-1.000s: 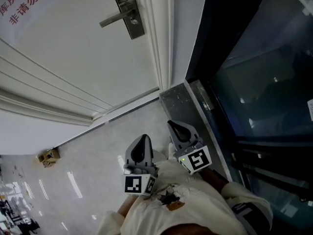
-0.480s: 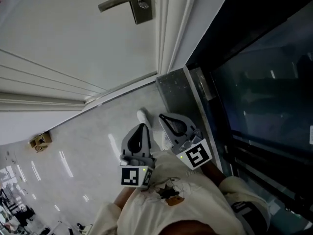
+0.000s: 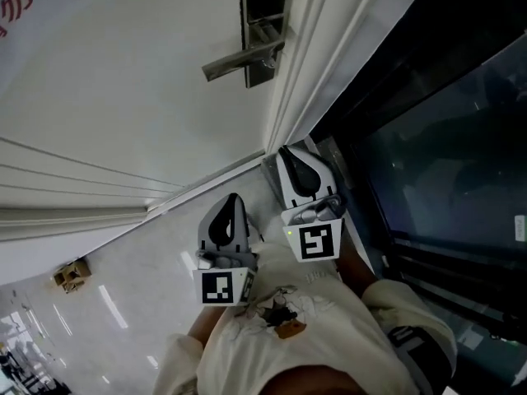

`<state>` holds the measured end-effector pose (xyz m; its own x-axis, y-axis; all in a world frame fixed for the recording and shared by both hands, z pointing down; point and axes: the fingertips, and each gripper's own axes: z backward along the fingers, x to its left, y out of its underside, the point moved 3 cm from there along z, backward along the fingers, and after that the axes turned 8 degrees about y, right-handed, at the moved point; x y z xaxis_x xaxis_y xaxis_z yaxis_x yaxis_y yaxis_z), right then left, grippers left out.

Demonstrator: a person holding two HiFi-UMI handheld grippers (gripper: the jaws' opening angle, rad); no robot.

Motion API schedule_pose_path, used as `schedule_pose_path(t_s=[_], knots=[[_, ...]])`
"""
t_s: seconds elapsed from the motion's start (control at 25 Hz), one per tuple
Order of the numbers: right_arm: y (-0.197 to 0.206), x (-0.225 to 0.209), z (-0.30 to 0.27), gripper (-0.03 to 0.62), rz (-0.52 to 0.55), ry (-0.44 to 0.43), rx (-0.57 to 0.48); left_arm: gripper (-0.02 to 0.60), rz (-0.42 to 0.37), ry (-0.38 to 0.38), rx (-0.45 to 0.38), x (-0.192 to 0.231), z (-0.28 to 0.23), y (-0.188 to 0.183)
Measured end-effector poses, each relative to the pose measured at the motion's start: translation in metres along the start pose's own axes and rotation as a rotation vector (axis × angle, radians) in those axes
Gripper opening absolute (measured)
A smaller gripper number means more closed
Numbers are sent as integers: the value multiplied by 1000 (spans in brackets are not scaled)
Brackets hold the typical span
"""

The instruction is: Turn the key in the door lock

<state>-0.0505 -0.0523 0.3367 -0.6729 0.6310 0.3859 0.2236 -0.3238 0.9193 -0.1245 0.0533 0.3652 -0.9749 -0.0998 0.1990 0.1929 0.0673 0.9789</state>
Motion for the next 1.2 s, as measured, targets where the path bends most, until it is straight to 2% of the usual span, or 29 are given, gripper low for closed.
schedule_pose_path(t_s=[0.04,0.12,0.16,0.4,0.6,0.88,1.04,1.2], knots=[[-1,-4,-12,11,5,27,2,6,-4,5,-5,5,-6,-5],[1,-9,-33,108,17,55,41,6,-16,13,-14,12,-15,-14],[1,-12,-41,118,33,71,52,6,-26,15,-16,13,-18,-17],[-11,-36,-89,118,285,126,52,5,-27,1,-17,19,-39,-22],[-6,-44,-117,138,304,106,82,5,-46,-7,22,21,-43,-15],[-10,-52,-145,132,392,102,118,6,-14,-26,14,25,-47,-14],[-6,-44,-149,114,436,77,148,6,-9,-21,7,26,-47,-15],[-2,-47,-153,93,443,87,172,6,-6,-9,2,25,-49,-15]])
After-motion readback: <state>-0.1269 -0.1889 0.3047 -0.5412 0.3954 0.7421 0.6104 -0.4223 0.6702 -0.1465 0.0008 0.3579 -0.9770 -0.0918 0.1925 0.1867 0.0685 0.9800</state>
